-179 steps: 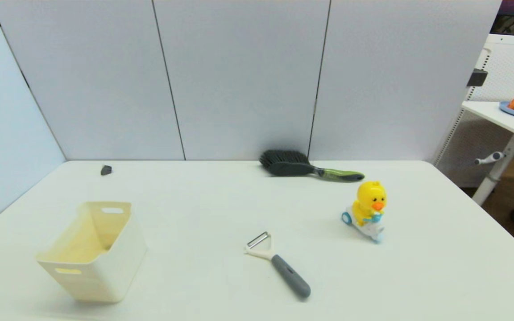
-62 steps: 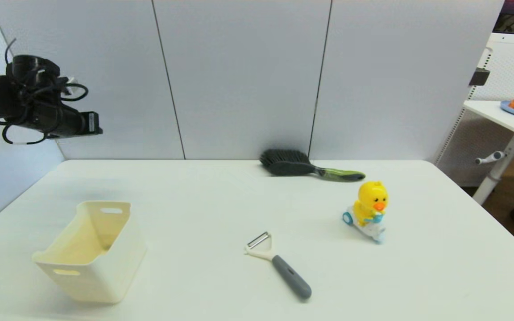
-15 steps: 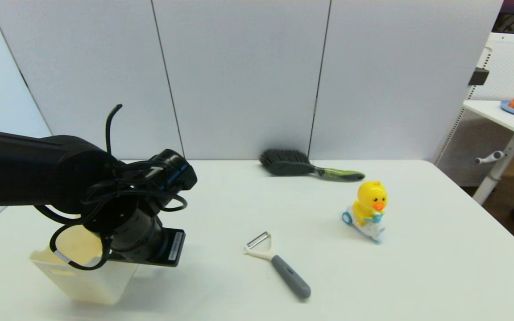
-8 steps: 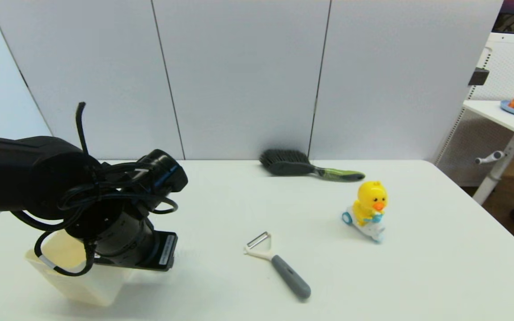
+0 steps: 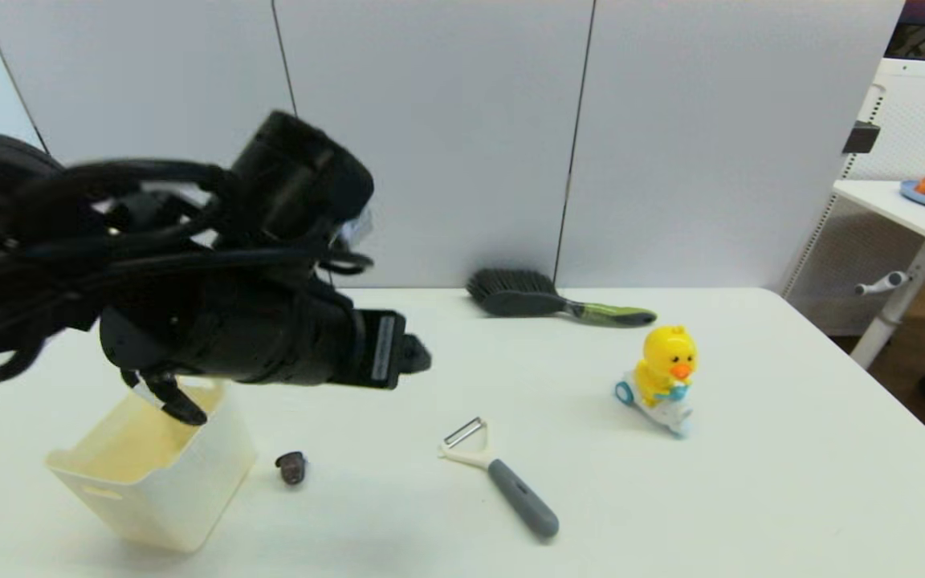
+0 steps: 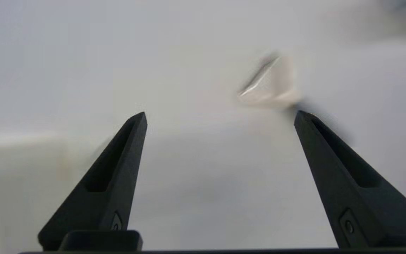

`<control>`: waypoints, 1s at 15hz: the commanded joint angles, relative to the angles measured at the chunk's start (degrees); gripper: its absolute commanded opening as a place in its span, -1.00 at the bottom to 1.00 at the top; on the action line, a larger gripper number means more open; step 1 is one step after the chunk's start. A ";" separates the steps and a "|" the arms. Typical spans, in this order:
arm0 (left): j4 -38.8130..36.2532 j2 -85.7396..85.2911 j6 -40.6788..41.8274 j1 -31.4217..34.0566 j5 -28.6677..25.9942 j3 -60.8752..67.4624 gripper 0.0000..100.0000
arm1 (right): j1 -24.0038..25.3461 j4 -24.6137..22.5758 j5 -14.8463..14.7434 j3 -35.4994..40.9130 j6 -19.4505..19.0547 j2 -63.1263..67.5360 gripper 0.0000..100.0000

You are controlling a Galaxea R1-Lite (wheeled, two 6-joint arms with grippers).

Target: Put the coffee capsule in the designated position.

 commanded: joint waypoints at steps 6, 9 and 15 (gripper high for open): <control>-32.52 -32.56 33.66 20.38 0.06 15.81 1.00 | 0.02 -0.02 -0.01 0.00 0.01 0.07 1.00; -54.93 -48.11 34.01 32.86 0.06 45.17 1.00 | 0.02 -0.02 -0.01 0.00 0.01 0.07 1.00; -62.49 -76.68 34.01 47.80 -9.78 81.29 1.00 | 0.02 -0.02 -0.01 0.00 0.01 0.07 1.00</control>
